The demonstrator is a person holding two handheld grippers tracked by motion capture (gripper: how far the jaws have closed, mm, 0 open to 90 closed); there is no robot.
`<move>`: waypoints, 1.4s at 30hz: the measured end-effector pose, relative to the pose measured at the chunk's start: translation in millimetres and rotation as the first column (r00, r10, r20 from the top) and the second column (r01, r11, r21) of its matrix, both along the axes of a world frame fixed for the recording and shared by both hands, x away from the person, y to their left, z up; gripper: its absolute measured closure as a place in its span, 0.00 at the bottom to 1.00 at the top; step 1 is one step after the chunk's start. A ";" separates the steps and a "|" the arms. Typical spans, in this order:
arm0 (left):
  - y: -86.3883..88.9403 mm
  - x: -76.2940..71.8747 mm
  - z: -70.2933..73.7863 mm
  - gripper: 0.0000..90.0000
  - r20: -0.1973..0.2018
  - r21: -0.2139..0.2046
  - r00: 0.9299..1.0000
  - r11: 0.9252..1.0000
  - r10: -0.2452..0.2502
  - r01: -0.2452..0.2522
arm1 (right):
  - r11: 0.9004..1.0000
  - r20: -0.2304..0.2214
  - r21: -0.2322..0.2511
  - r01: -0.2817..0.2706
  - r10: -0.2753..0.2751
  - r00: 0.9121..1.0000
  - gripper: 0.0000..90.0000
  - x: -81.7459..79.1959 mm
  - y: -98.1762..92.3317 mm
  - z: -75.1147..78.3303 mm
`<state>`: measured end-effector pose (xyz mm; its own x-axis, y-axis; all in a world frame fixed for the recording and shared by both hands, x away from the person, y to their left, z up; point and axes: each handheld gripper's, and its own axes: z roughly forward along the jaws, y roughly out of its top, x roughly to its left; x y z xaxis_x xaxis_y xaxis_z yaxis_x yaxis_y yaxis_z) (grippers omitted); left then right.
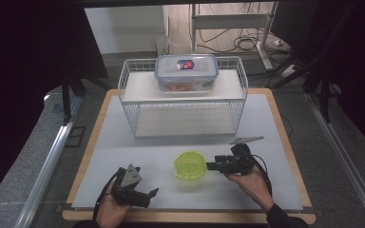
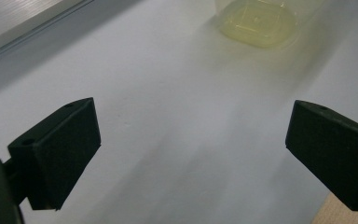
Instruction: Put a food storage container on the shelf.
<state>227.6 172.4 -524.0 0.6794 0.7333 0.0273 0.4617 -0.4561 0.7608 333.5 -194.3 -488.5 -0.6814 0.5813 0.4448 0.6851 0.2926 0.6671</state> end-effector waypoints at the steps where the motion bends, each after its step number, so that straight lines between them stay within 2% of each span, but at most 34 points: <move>1: 0.1 0.2 -0.3 0.03 -0.002 -0.001 1.000 1.000 -0.001 0.001 | 1.000 -0.008 0.005 -0.002 0.002 1.000 0.47 2.2 2.8 0.3; 9: -0.6 0.4 -1.6 0.03 -0.013 0.003 1.000 1.000 -0.011 0.011 | 1.000 -0.095 0.014 -0.003 0.004 0.995 0.64 17.8 19.6 -6.2; 15: -2.6 0.9 -3.7 0.04 -0.024 0.011 1.000 1.000 -0.019 0.019 | 0.999 -0.165 0.050 0.001 0.007 0.986 0.73 26.0 21.4 -11.7; 17: -3.2 0.8 -4.1 0.04 -0.025 0.015 0.999 1.000 -0.021 0.021 | 0.998 -0.193 0.065 -0.001 0.014 0.981 0.75 29.5 20.7 -13.8; 20: -3.5 1.0 -4.6 0.04 -0.029 0.020 0.999 0.999 -0.024 0.025 | 0.992 -0.271 0.122 0.005 0.029 0.962 0.81 35.0 18.4 -18.1; 23: -3.5 1.2 -5.0 0.04 -0.032 0.020 0.999 0.999 -0.025 0.026 | 0.989 -0.307 0.149 0.005 0.042 0.951 0.86 37.9 17.5 -20.5; 25: -3.4 1.3 -5.0 0.05 -0.030 0.020 0.999 0.999 -0.024 0.025 | 0.987 -0.315 0.163 -0.002 0.054 0.948 0.89 39.0 17.8 -21.0; 28: -2.6 1.3 -4.5 0.04 -0.025 0.021 1.000 1.000 -0.017 0.017 | 0.987 -0.294 0.155 -0.032 0.077 0.953 0.89 39.1 19.8 -18.7; 30: -1.4 1.4 -3.7 0.04 -0.019 0.014 1.000 1.000 -0.010 0.010 | 0.988 -0.293 0.148 -0.034 0.077 0.953 0.90 38.3 20.2 -16.9; 33: 0.4 1.5 -2.5 0.04 -0.011 0.001 1.000 1.000 0.001 -0.001 | 0.990 -0.275 0.134 -0.037 0.073 0.959 0.90 36.4 20.3 -12.5; 42: 2.7 1.6 -0.7 0.02 0.004 -0.021 1.000 1.000 0.012 -0.012 | 0.982 -0.234 0.185 -0.028 0.071 0.970 0.90 35.6 15.7 8.6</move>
<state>229.3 175.1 -524.7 0.6706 0.7417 0.0148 0.4638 -0.4347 0.7719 369.1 -178.7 -479.9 -0.5687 0.4454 0.6915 0.8183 0.2210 0.5306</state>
